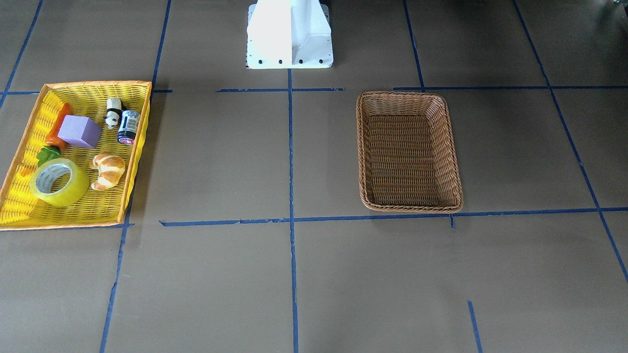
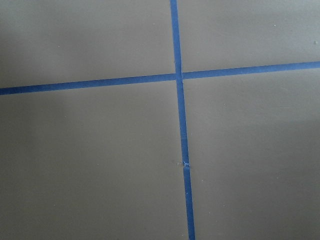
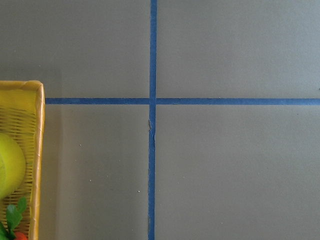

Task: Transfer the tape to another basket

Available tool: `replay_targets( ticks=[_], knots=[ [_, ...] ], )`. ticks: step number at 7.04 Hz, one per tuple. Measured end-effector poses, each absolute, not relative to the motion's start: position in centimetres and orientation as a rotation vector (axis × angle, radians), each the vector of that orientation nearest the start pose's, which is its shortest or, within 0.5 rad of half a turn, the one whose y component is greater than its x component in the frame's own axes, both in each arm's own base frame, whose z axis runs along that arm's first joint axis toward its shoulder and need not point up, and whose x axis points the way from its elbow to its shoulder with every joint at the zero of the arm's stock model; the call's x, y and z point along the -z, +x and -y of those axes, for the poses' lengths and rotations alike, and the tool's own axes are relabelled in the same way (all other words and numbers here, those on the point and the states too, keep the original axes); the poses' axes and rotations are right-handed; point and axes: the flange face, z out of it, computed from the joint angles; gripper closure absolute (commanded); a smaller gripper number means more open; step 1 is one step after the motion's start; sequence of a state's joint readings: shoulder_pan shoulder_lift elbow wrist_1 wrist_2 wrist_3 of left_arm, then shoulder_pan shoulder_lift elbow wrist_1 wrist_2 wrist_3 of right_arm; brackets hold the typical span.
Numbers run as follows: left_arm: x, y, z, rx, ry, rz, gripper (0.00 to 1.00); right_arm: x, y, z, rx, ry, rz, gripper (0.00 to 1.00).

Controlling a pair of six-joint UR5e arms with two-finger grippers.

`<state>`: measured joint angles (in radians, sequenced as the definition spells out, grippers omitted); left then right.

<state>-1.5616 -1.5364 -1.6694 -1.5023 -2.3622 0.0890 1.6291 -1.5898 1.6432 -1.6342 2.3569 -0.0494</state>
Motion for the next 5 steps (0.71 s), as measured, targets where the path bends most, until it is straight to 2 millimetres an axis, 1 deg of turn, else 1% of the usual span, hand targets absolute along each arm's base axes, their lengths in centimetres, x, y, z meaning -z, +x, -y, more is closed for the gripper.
replay_targets(
  ticks=[2,5],
  knots=[
    [-62.98,-5.79,47.73,-0.093,0.033,-0.791,0.00,-63.79,9.10,47.75,-0.009,0.035,0.783,0.00],
    [-62.81,-5.76,47.84,-0.094,0.038,-0.790,0.00,-63.32,9.08,48.15,-0.006,0.042,0.779,0.00]
  ],
)
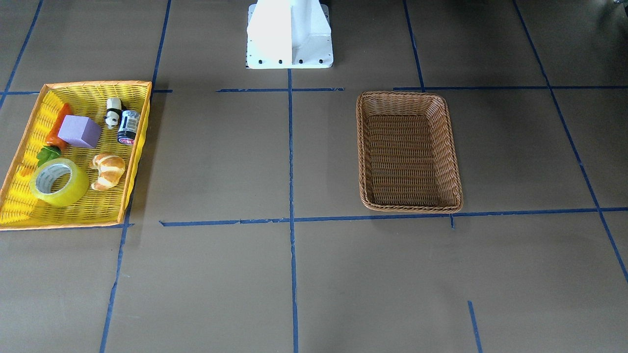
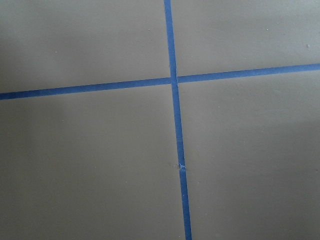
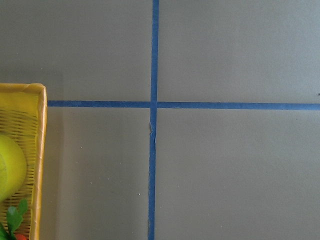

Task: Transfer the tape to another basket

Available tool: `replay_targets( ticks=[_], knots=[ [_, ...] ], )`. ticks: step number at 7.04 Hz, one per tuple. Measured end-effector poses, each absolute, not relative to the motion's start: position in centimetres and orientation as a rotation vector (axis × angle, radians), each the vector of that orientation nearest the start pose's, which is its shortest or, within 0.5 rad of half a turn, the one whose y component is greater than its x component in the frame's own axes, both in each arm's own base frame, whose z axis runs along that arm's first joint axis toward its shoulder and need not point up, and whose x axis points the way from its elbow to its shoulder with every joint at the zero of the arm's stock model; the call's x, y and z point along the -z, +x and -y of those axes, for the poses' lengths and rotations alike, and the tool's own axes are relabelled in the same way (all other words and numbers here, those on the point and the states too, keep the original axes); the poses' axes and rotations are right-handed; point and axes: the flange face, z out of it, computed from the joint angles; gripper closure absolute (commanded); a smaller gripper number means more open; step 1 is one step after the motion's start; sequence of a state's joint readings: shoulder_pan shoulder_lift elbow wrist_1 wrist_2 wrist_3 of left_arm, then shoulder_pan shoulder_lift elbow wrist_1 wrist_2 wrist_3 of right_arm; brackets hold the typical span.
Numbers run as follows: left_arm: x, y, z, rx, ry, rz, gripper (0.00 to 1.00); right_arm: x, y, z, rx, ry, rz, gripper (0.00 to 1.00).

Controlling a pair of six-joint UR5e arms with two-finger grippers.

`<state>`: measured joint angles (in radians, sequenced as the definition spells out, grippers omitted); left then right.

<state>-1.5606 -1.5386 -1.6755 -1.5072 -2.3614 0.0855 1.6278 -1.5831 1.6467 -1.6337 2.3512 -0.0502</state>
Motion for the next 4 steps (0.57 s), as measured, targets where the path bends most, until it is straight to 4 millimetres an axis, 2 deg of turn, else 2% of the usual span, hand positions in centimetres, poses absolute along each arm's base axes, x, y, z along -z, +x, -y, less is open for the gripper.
replay_targets(
  ticks=[2,4],
  knots=[
    [-62.7,-5.7,47.9,-0.091,0.038,-0.790,0.00,-61.1,9.2,49.8,0.007,0.081,0.779,0.00],
    [-62.5,-5.8,48.0,-0.089,0.042,-0.791,0.00,-59.2,8.7,50.6,0.010,0.104,0.852,0.00]
  ],
)
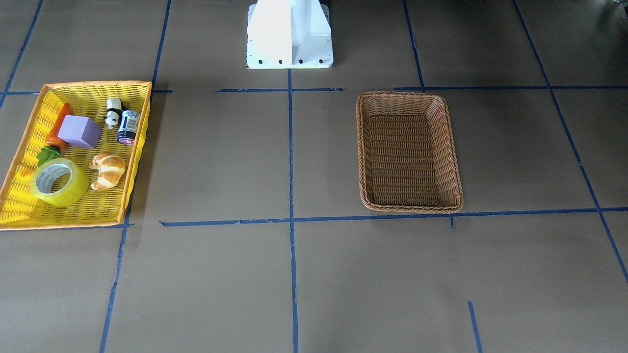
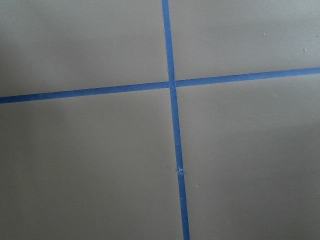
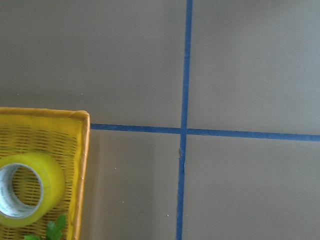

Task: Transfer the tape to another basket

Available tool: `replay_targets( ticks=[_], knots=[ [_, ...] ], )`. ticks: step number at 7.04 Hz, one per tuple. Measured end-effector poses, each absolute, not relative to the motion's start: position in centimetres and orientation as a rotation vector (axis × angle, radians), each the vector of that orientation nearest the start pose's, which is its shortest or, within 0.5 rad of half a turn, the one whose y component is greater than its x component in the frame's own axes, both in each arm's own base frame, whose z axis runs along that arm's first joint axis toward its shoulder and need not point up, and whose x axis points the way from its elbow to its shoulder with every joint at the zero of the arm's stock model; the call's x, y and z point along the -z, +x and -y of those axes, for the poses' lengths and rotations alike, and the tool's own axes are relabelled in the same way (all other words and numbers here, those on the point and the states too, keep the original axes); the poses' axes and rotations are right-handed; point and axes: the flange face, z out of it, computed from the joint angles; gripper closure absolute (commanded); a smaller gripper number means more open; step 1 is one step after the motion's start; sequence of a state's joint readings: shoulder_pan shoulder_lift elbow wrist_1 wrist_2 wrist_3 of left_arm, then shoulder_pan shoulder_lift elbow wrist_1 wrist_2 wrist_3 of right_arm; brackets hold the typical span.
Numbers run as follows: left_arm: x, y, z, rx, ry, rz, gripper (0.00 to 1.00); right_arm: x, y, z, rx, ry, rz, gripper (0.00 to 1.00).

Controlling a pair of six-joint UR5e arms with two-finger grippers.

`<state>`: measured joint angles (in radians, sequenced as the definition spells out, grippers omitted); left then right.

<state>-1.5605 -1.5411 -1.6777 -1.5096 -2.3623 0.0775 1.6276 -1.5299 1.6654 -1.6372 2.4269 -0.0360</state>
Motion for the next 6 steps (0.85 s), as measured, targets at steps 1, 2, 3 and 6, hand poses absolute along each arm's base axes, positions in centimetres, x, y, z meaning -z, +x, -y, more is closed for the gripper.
replay_targets(
  ticks=[1,2,3,6],
  knots=[
    [-62.4,-5.7,48.1,-0.090,0.044,-0.791,0.00,-57.6,8.2,50.7,0.007,0.120,0.888,0.00],
    [-62.3,-5.7,48.1,-0.091,0.047,-0.791,0.00,-55.0,7.1,50.6,0.005,0.137,0.904,0.00],
    [-62.2,-5.7,48.2,-0.093,0.050,-0.791,0.00,-51.9,4.2,50.4,-0.001,0.131,0.898,0.00],
    [-61.7,-5.7,48.3,-0.098,0.059,-0.792,0.00,-46.8,-7.7,49.7,-0.023,0.058,0.819,0.00]
  ],
)
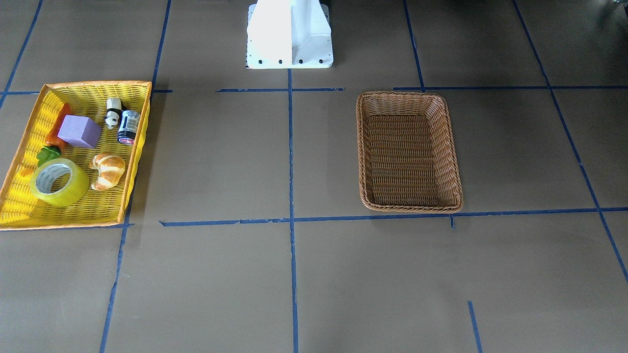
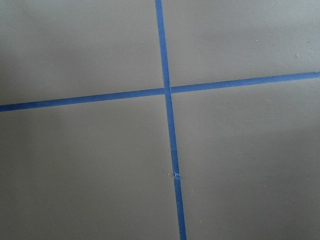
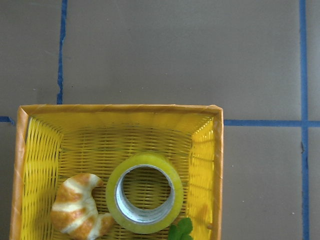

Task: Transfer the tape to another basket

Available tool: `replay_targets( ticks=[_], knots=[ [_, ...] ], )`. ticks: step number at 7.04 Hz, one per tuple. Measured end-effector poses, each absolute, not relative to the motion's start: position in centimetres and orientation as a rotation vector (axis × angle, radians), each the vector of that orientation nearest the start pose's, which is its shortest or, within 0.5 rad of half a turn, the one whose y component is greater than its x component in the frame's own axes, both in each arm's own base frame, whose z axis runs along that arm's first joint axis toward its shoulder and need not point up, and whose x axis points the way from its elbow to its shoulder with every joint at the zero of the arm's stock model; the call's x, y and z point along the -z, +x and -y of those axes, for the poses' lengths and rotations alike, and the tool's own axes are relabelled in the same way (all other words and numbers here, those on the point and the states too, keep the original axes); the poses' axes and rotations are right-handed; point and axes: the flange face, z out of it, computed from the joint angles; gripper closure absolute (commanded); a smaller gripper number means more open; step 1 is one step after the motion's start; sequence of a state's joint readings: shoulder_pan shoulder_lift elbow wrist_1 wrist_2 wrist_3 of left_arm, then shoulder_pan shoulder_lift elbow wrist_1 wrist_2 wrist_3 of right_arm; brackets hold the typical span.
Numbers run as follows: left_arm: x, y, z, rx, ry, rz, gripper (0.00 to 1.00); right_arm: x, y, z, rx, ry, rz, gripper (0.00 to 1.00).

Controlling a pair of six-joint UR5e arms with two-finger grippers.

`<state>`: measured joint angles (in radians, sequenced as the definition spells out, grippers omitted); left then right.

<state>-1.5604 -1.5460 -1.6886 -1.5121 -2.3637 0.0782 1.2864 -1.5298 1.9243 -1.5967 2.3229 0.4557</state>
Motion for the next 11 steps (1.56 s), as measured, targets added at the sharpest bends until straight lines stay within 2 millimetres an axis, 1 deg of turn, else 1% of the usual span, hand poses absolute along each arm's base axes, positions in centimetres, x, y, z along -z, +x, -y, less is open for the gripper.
replay_targets(
  ticks=[1,4,5,6,7,9,10,11],
  knots=[
    [-61.7,-5.7,48.3,-0.098,0.059,-0.792,0.00,-47.1,-10.4,49.6,-0.035,0.042,0.812,0.00],
    [-61.9,-5.7,48.2,-0.096,0.056,-0.792,0.00,-51.2,-16.0,50.7,-0.003,0.060,0.802,0.00],
    [-62.0,-5.7,48.2,-0.096,0.054,-0.792,0.00,-52.4,-17.2,51.0,0.001,0.053,0.784,0.03],
    [-62.1,-5.7,48.2,-0.096,0.052,-0.792,0.00,-53.2,-17.9,51.0,0.005,0.045,0.773,0.06],
    [-62.2,-5.7,48.2,-0.097,0.051,-0.792,0.00,-53.9,-18.3,51.1,0.007,0.035,0.765,0.16],
    [-62.3,-5.7,48.2,-0.098,0.051,-0.792,0.00,-55.3,-19.2,51.0,0.017,0.011,0.752,0.18],
    [-62.2,-5.7,48.2,-0.099,0.053,-0.792,0.00,-55.6,-19.4,50.9,0.022,0.007,0.748,0.21],
    [-62.1,-5.7,48.2,-0.099,0.054,-0.792,0.00,-55.8,-19.5,50.8,0.024,0.003,0.746,0.22]
  ],
)
